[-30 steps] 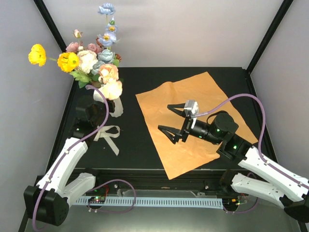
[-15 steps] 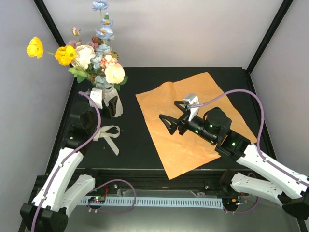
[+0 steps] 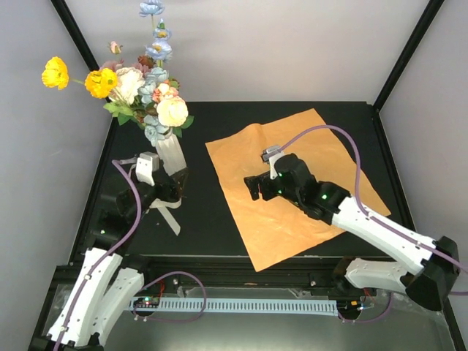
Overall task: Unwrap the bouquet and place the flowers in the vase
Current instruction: Insert the fake flower into the vase, then reset both arms
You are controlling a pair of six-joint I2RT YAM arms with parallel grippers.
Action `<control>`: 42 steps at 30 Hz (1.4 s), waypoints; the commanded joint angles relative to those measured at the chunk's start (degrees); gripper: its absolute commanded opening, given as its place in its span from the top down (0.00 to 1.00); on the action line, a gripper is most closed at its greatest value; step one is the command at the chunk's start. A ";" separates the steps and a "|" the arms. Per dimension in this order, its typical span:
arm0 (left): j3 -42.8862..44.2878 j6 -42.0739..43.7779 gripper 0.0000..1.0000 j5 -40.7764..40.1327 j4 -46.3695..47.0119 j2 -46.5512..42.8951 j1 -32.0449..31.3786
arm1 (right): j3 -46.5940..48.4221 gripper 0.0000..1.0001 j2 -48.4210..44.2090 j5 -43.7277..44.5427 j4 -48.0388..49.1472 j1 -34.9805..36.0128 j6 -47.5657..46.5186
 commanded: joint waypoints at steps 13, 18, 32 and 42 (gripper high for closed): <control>-5.45 -7.84 0.01 0.86 -0.84 0.84 -4.47 | 1.67 0.03 18.27 -4.57 -8.21 -3.57 6.17; -5.02 -10.78 0.01 -6.75 -3.30 2.33 -4.43 | -0.18 0.03 17.04 -4.61 -6.01 -3.51 6.71; -8.42 -14.67 0.01 -2.64 -0.68 6.05 -4.21 | -4.94 0.02 14.31 -0.96 -4.06 -4.83 7.26; -2.64 -6.95 0.01 9.44 -1.37 7.83 -4.27 | -4.92 0.00 -1.77 4.67 -3.55 -5.11 8.77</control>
